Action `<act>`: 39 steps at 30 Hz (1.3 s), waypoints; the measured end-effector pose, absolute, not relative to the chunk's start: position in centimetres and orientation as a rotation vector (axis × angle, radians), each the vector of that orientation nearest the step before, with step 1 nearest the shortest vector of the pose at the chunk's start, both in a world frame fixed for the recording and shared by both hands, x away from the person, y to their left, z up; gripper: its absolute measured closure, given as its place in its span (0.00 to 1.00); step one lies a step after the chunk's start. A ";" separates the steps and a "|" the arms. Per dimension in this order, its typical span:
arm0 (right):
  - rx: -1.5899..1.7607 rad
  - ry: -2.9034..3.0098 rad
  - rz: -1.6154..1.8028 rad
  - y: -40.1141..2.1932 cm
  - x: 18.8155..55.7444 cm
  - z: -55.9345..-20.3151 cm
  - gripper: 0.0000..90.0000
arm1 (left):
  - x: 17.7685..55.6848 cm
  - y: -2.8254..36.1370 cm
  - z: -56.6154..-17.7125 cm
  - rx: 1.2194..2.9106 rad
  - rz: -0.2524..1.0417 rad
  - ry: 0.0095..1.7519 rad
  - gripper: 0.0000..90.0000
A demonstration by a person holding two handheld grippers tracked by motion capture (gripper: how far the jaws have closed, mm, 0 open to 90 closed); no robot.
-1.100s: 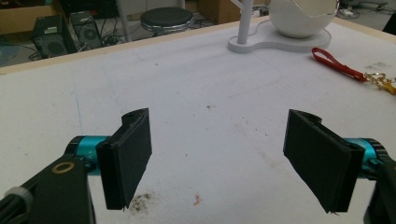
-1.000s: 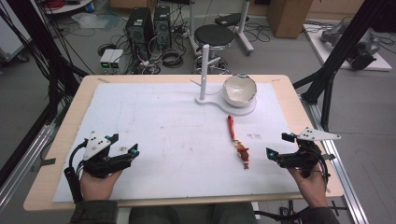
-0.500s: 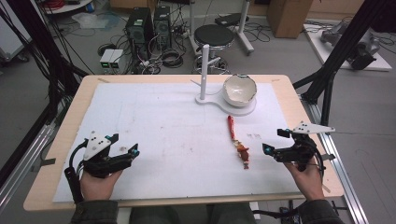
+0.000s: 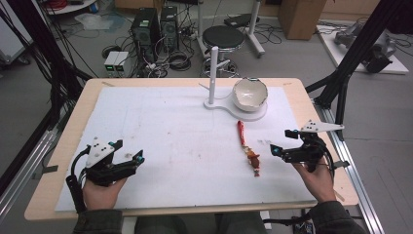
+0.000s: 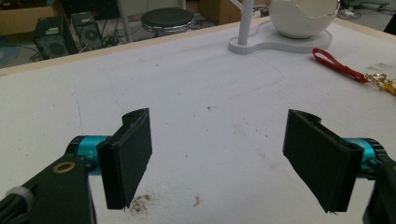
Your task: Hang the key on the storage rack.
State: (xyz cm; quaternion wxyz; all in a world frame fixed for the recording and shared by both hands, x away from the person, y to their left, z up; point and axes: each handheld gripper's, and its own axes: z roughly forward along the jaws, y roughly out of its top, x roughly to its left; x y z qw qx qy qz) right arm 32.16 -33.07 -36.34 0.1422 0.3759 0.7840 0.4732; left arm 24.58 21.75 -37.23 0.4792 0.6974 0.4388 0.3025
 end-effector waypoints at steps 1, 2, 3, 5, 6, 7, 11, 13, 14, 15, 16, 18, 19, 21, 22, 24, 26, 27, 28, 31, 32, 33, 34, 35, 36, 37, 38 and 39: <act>1.084 2.265 1.368 -32.9 32.4 -36.2 0.15 | 24.6 21.7 -37.2 1.694 0.739 1.074 0.27; 1.099 2.276 1.360 -32.5 33.0 -35.9 0.16 | 24.5 21.9 -37.2 1.698 0.742 1.072 0.27; 1.099 2.276 1.360 -32.5 33.0 -35.9 0.16 | 24.5 21.9 -37.2 1.698 0.742 1.072 0.27; 1.126 2.295 1.361 -32.1 33.9 -35.6 0.19 | 24.5 21.9 -37.2 1.691 0.741 1.075 0.27; 1.126 2.295 1.361 -32.1 33.9 -35.6 0.19 | 24.4 21.8 -37.2 1.691 0.744 1.073 0.27; 1.132 2.309 1.345 -31.7 34.6 -35.4 0.23 | 24.4 21.8 -37.1 1.696 0.745 1.073 0.27; 1.151 2.346 1.330 -31.1 35.9 -34.9 0.27 | 24.4 21.7 -37.2 1.695 0.746 1.072 0.27; 1.163 2.351 1.332 -31.0 36.2 -34.9 0.28 | 24.5 21.7 -37.2 1.693 0.745 1.073 0.27; 1.182 2.365 1.332 -30.7 37.0 -34.7 0.28 | 24.5 21.6 -37.2 1.700 0.743 1.070 0.27; 1.184 2.367 1.333 -30.5 37.2 -34.6 0.29 | 24.5 21.5 -37.2 1.699 0.742 1.071 0.27; 1.185 2.374 1.339 -30.3 37.5 -34.6 0.30 | 24.6 21.5 -37.2 1.700 0.741 1.069 0.27; 1.190 2.398 1.325 -29.9 38.2 -34.6 0.30 | 24.6 21.4 -37.2 1.701 0.744 1.069 0.27; 1.201 2.410 1.319 -29.7 38.6 -34.7 0.30 | 24.7 21.4 -37.1 1.701 0.746 1.068 0.27; 1.219 2.422 1.310 -29.4 39.2 -34.8 0.32 | 24.7 21.3 -37.1 1.703 0.742 1.068 0.27; 1.226 2.426 1.310 -29.3 39.6 -34.9 0.32 | 24.7 21.3 -37.1 1.705 0.745 1.067 0.27; 1.258 2.436 1.301 -29.0 40.2 -35.0 0.33 | 24.7 21.3 -37.1 1.705 0.743 1.068 0.27; 1.264 2.436 1.309 -28.8 40.8 -35.2 0.34 | 24.7 21.3 -37.2 1.704 0.743 1.069 0.27; 1.282 2.440 1.299 -28.7 41.1 -35.2 0.34 | 24.6 21.3 -37.2 1.701 0.745 1.072 0.27; 1.290 2.443 1.288 -28.5 41.3 -35.3 0.34 | 24.7 21.3 -37.2 1.703 0.743 1.069 0.27; 1.304 2.451 1.279 -28.1 41.8 -35.6 0.34 | 24.7 21.3 -37.2 1.702 0.742 1.071 0.27; 1.308 2.459 1.265 -27.6 42.3 -35.9 0.36 | 24.7 21.3 -37.2 1.701 0.744 1.074 0.27; 1.309 2.463 1.260 -27.4 42.4 -36.0 0.36 | 24.7 21.3 -37.2 1.701 0.743 1.072 0.27; 1.313 2.466 1.252 -27.2 42.6 -36.1 0.37 | 24.7 21.3 -37.2 1.704 0.743 1.071 0.27; 1.321 2.471 1.246 -27.0 42.7 -36.3 0.37 | 24.6 21.3 -37.1 1.700 0.747 1.072 0.27; 1.327 2.478 1.230 -26.8 42.9 -36.4 0.37 | 24.5 21.3 -37.1 1.701 0.750 1.073 0.27; 1.330 2.477 1.225 -26.6 43.1 -36.5 0.38 | 24.5 21.3 -37.0 1.701 0.751 1.073 0.27; 1.330 2.480 1.225 -26.5 43.3 -36.7 0.38 | 24.4 21.4 -37.0 1.699 0.749 1.073 0.27; 1.341 2.481 1.215 -26.5 43.5 -36.8 0.38 | 24.4 21.4 -37.0 1.697 0.749 1.071 0.27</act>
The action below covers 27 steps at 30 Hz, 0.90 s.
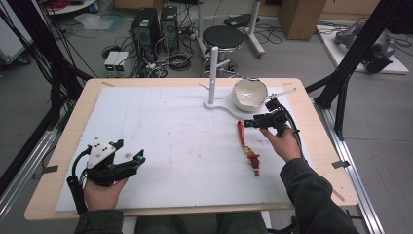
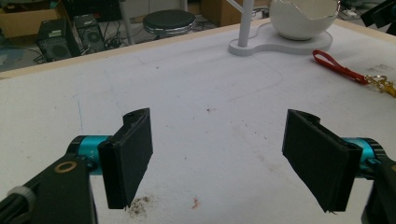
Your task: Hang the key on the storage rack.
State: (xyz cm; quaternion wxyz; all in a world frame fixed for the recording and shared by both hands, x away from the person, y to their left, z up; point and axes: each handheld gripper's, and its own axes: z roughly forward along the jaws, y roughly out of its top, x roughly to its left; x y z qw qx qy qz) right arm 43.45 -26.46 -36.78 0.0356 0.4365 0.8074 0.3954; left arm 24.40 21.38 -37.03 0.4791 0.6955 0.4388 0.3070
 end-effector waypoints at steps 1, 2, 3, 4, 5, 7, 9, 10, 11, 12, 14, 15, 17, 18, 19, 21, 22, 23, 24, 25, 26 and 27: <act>1.341 2.481 1.215 -26.5 43.5 -36.8 0.38 | 24.4 21.4 -37.0 1.697 0.749 1.071 0.28; 1.360 2.482 1.198 -26.3 43.9 -37.1 0.39 | 24.4 21.4 -37.0 1.697 0.751 1.071 0.28; 1.370 2.483 1.196 -26.3 44.0 -37.3 0.39 | 24.3 21.5 -37.0 1.696 0.749 1.071 0.28; 1.379 2.483 1.193 -26.3 44.2 -37.4 0.40 | 24.3 21.5 -36.9 1.698 0.752 1.072 0.28; 1.379 2.483 1.193 -26.3 44.2 -37.4 0.40 | 24.3 21.5 -36.9 1.698 0.752 1.072 0.28; 1.393 2.478 1.188 -26.3 44.6 -37.8 0.41 | 24.3 21.7 -36.9 1.690 0.755 1.073 0.28; 1.407 2.485 1.179 -26.1 44.8 -38.1 0.41 | 24.2 21.8 -36.8 1.695 0.757 1.074 0.28; 1.413 2.485 1.172 -26.1 44.9 -38.2 0.42 | 24.2 21.8 -36.8 1.694 0.758 1.073 0.28; 1.426 2.488 1.165 -26.0 45.0 -38.3 0.42 | 24.2 21.8 -36.8 1.694 0.758 1.073 0.28; 1.427 2.487 1.165 -26.0 45.2 -38.5 0.43 | 24.2 21.8 -36.8 1.692 0.757 1.071 0.28; 1.432 2.490 1.156 -25.9 45.4 -38.8 0.44 | 24.2 21.8 -36.8 1.693 0.755 1.070 0.28; 1.432 2.490 1.156 -25.9 45.4 -38.8 0.44 | 24.2 21.8 -36.8 1.693 0.755 1.070 0.28; 1.464 2.497 1.136 -25.8 45.7 -39.2 0.45 | 24.2 21.8 -36.9 1.693 0.756 1.074 0.28; 1.459 2.496 1.137 -25.8 45.8 -39.4 0.45 | 24.2 21.8 -36.9 1.693 0.757 1.075 0.28; 1.470 2.500 1.131 -25.8 45.9 -39.5 0.46 | 24.2 21.8 -36.9 1.696 0.759 1.071 0.28; 1.480 2.507 1.118 -25.7 46.0 -39.8 0.47 | 24.2 21.7 -36.9 1.697 0.756 1.073 0.28; 1.486 2.512 1.111 -25.6 46.1 -40.0 0.47 | 24.2 21.7 -36.9 1.699 0.760 1.073 0.28; 1.486 2.512 1.111 -25.6 46.1 -40.0 0.47 | 24.2 21.7 -36.9 1.699 0.760 1.073 0.28; 1.496 2.522 1.093 -25.5 46.2 -40.3 0.48 | 24.2 21.7 -36.8 1.700 0.757 1.068 0.28; 1.494 2.526 1.087 -25.4 46.3 -40.4 0.48 | 24.2 21.7 -36.9 1.701 0.759 1.069 0.28; 1.506 2.530 1.079 -25.4 46.3 -40.5 0.49 | 24.2 21.7 -36.9 1.704 0.755 1.067 0.28; 1.510 2.534 1.072 -25.3 46.4 -40.7 0.50 | 24.2 21.7 -36.9 1.702 0.757 1.068 0.28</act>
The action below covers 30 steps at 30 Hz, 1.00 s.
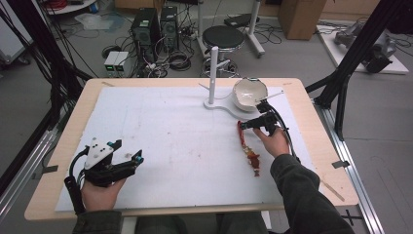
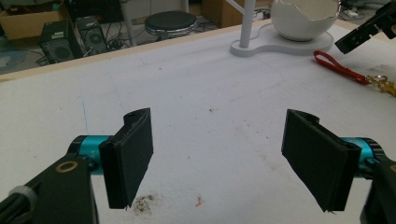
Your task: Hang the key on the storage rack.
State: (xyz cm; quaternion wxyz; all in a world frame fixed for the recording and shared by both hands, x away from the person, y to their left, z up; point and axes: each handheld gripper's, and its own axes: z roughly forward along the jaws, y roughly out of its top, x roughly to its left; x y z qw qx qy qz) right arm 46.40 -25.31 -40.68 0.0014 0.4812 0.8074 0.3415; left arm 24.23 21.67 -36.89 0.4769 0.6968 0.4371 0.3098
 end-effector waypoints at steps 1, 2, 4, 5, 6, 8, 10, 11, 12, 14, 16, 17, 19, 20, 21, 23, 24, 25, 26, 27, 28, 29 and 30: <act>1.511 2.533 1.073 -25.2 46.5 -40.9 0.50 | 24.2 21.7 -36.9 1.703 0.754 1.068 0.28; 1.525 2.539 1.058 -25.2 46.5 -41.0 0.51 | 24.2 21.7 -36.9 1.701 0.754 1.071 0.28; 1.532 2.548 1.047 -25.1 46.7 -41.3 0.52 | 24.2 21.7 -36.9 1.701 0.756 1.072 0.28; 1.527 2.553 1.041 -25.1 46.8 -41.4 0.52 | 24.2 21.7 -37.0 1.702 0.753 1.070 0.28; 1.527 2.553 1.041 -25.1 46.8 -41.4 0.52 | 24.2 21.7 -37.0 1.702 0.753 1.070 0.28; 1.543 2.562 1.023 -24.9 46.9 -41.8 0.53 | 24.2 21.8 -37.0 1.701 0.754 1.070 0.28; 1.548 2.570 1.014 -24.7 47.0 -42.0 0.55 | 24.2 21.8 -37.0 1.701 0.756 1.072 0.28; 1.551 2.569 1.004 -24.7 47.0 -42.1 0.55 | 24.2 21.8 -37.0 1.701 0.757 1.075 0.28; 1.553 2.569 0.998 -24.7 47.1 -42.2 0.56 | 24.2 21.8 -37.0 1.701 0.757 1.075 0.28; 1.557 2.576 0.993 -24.6 47.1 -42.4 0.58 | 24.2 21.9 -37.0 1.698 0.757 1.072 0.28; 1.547 2.572 0.986 -24.5 47.1 -42.4 0.59 | 24.1 21.9 -37.1 1.697 0.758 1.075 0.28; 1.548 2.573 0.983 -24.4 47.1 -42.4 0.60 | 24.1 21.9 -37.1 1.697 0.758 1.075 0.28; 1.549 2.568 0.978 -24.3 47.1 -42.4 0.61 | 24.1 21.9 -37.1 1.698 0.756 1.072 0.28; 1.552 2.569 0.980 -24.3 47.0 -42.4 0.63 | 24.1 21.9 -37.1 1.697 0.757 1.073 0.28; 1.551 2.573 0.986 -24.2 47.0 -42.4 0.64 | 24.1 21.9 -37.1 1.697 0.757 1.073 0.28; 1.545 2.578 0.979 -24.0 47.0 -42.4 0.67 | 24.1 21.9 -37.1 1.694 0.756 1.073 0.28; 1.537 2.578 0.975 -24.0 47.0 -42.4 0.67 | 24.1 21.9 -37.1 1.695 0.756 1.072 0.28; 1.533 2.576 0.977 -23.9 47.0 -42.4 0.68 | 24.1 21.9 -37.1 1.695 0.756 1.072 0.28; 1.533 2.576 0.978 -23.9 47.0 -42.4 0.68 | 24.1 21.9 -37.1 1.696 0.758 1.072 0.28; 1.536 2.574 0.981 -23.9 46.9 -42.4 0.69 | 24.1 21.9 -37.1 1.697 0.757 1.072 0.28; 1.538 2.575 0.981 -23.9 46.9 -42.4 0.72 | 24.1 21.9 -37.1 1.696 0.758 1.071 0.28; 1.555 2.586 0.993 -23.9 46.9 -42.4 0.77 | 24.1 21.9 -37.1 1.694 0.758 1.071 0.28; 1.555 2.586 0.991 -23.9 46.9 -42.4 0.77 | 24.1 21.9 -37.1 1.697 0.758 1.070 0.28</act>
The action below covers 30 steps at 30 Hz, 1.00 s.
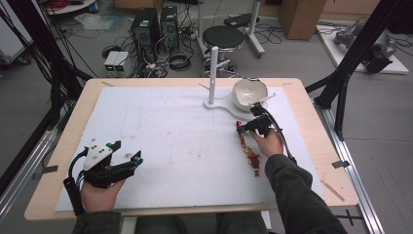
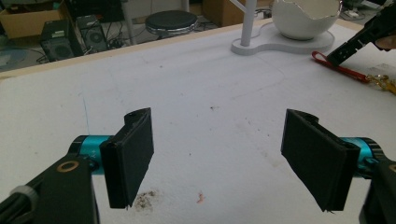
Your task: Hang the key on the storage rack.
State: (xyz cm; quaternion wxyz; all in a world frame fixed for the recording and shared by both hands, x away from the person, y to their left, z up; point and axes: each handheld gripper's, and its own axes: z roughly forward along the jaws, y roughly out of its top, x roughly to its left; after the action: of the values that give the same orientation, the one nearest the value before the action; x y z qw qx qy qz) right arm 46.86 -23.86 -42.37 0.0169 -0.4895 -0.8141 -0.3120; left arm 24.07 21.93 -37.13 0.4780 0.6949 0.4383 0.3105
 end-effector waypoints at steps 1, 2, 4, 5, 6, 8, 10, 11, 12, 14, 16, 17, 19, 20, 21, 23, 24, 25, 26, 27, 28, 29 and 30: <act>-1.519 -2.540 -0.972 -23.8 46.9 -42.4 0.77 | 24.0 21.9 -37.1 1.695 0.758 1.074 0.28; -1.523 -2.540 -0.972 -23.8 46.9 -42.4 0.77 | 24.0 21.9 -37.1 1.697 0.757 1.073 0.29; -1.529 -2.533 -0.973 -23.8 46.9 -42.4 0.77 | 24.0 22.0 -37.1 1.698 0.761 1.075 0.28; -1.534 -2.533 -0.974 -23.8 46.9 -42.4 0.73 | 24.0 22.0 -37.1 1.698 0.761 1.075 0.29; -1.534 -2.533 -0.974 -23.8 46.9 -42.4 0.73 | 23.9 22.0 -37.1 1.697 0.762 1.075 0.29; -1.561 -2.494 -0.995 -24.2 47.0 -42.3 0.65 | 23.9 22.2 -37.1 1.693 0.760 1.079 0.29; -1.572 -2.498 -0.971 -24.3 46.8 -42.2 0.62 | 23.9 22.3 -37.1 1.694 0.763 1.078 0.29; -1.561 -2.499 -0.966 -24.2 46.7 -42.2 0.60 | 23.9 22.3 -37.1 1.694 0.763 1.078 0.29; -1.551 -2.509 -0.951 -24.1 46.6 -42.3 0.59 | 24.0 22.2 -37.2 1.691 0.760 1.078 0.29; -1.539 -2.539 -0.936 -23.8 46.3 -42.2 0.57 | 24.1 22.1 -37.2 1.697 0.757 1.077 0.29; -1.537 -2.559 -0.918 -23.4 46.0 -42.1 0.56 | 24.1 21.9 -37.2 1.703 0.756 1.067 0.29; -1.537 -2.559 -0.918 -23.4 46.0 -42.1 0.56 | 24.1 21.9 -37.2 1.703 0.756 1.067 0.29; -1.519 -2.641 -0.884 -22.7 45.5 -42.0 0.53 | 24.1 21.9 -37.2 1.701 0.758 1.069 0.29; -1.519 -2.641 -0.884 -22.7 45.5 -42.0 0.53 | 24.1 21.9 -37.2 1.699 0.756 1.071 0.29; -1.517 -2.714 -0.831 -21.9 45.1 -41.9 0.54 | 24.2 21.9 -37.2 1.702 0.754 1.070 0.29; -1.520 -2.760 -0.801 -21.5 45.0 -41.8 0.58 | 24.2 21.8 -37.1 1.701 0.757 1.067 0.29; -1.520 -2.760 -0.801 -21.5 45.0 -41.8 0.58 | 24.2 21.8 -37.1 1.703 0.758 1.068 0.29; -1.516 -2.792 -0.786 -21.3 44.9 -41.9 0.60 | 24.2 21.7 -37.0 1.703 0.759 1.066 0.29; -1.531 -2.825 -0.751 -21.0 44.8 -41.8 0.64 | 24.2 21.7 -37.0 1.700 0.760 1.068 0.29; -1.538 -2.839 -0.736 -20.8 44.8 -41.8 0.65 | 24.2 21.7 -37.0 1.702 0.759 1.067 0.29; -1.534 -2.870 -0.720 -20.7 44.7 -41.8 0.66 | 24.2 21.7 -37.0 1.701 0.757 1.065 0.29; -1.535 -2.878 -0.706 -20.6 44.7 -41.8 0.67 | 24.2 21.7 -37.0 1.705 0.757 1.063 0.29; -1.539 -2.876 -0.703 -20.6 44.7 -41.7 0.68 | 24.2 21.6 -37.0 1.705 0.760 1.062 0.29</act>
State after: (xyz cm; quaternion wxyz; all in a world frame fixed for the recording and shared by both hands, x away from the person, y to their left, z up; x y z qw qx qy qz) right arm 44.68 -20.57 -41.74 -0.0976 -0.4591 -0.8577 -0.2098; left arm 24.16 21.63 -36.95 0.4769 0.6977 0.4348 0.3109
